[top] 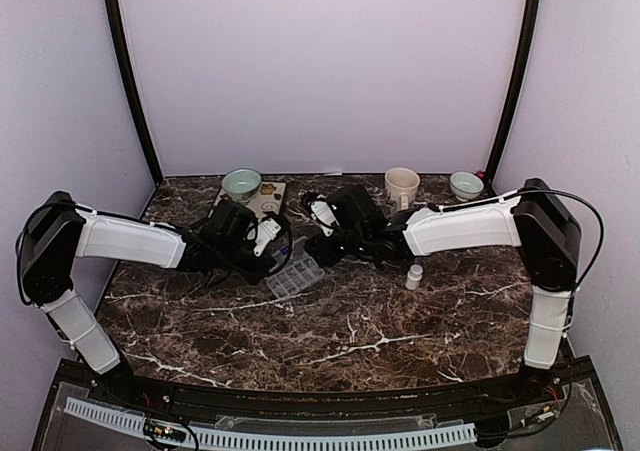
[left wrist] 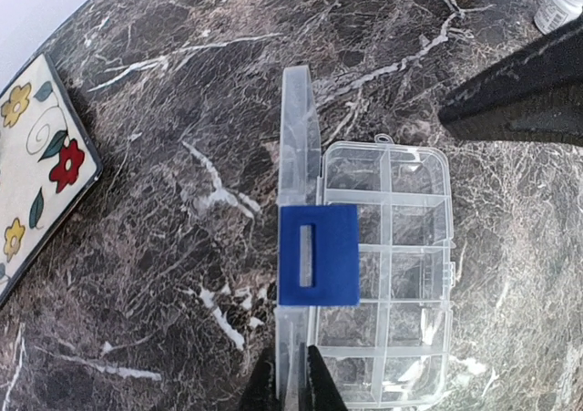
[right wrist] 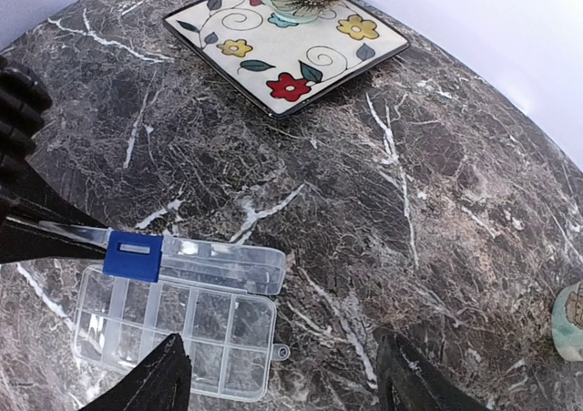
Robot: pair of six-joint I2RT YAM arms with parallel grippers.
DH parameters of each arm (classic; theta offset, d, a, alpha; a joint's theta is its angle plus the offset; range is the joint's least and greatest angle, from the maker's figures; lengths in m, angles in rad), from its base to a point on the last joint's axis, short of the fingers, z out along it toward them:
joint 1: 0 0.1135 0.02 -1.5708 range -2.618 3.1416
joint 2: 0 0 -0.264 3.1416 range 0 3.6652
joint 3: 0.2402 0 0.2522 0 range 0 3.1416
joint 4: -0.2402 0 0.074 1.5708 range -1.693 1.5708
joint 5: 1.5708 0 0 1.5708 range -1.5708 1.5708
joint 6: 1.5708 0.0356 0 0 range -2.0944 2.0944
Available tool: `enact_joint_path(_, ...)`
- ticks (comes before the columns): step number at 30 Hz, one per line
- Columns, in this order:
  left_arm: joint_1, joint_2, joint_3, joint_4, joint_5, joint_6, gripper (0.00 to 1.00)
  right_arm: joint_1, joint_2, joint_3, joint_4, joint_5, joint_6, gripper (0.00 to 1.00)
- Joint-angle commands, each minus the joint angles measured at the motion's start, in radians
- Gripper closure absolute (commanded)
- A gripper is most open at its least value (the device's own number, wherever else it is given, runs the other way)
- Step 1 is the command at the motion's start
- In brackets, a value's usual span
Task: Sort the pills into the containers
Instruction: Pass from the left arm to the right
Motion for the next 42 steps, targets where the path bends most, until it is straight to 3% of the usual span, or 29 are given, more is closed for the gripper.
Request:
enact_joint_path(1,0.025,0.01,0.057,-0.008,0.087,0.102,1.0,-0.033,0.01,0.015,0.028,-0.042,-0.121,0.28)
enact_joint_path(13,0.053,0.036,0.113,-0.06,0.169,0.265,1.0,-0.082,-0.016,-0.049,0.039,-0.192,-0.248,0.28)
enact_joint_path(31,0.053,0.045,0.164,-0.122,0.3,0.399,1.0,-0.124,-0.012,-0.065,0.066,-0.273,-0.344,0.29)
enact_joint_path(42,0.053,0.011,0.125,-0.09,0.367,0.457,1.0,-0.155,0.004,-0.033,0.06,-0.448,-0.35,0.36)
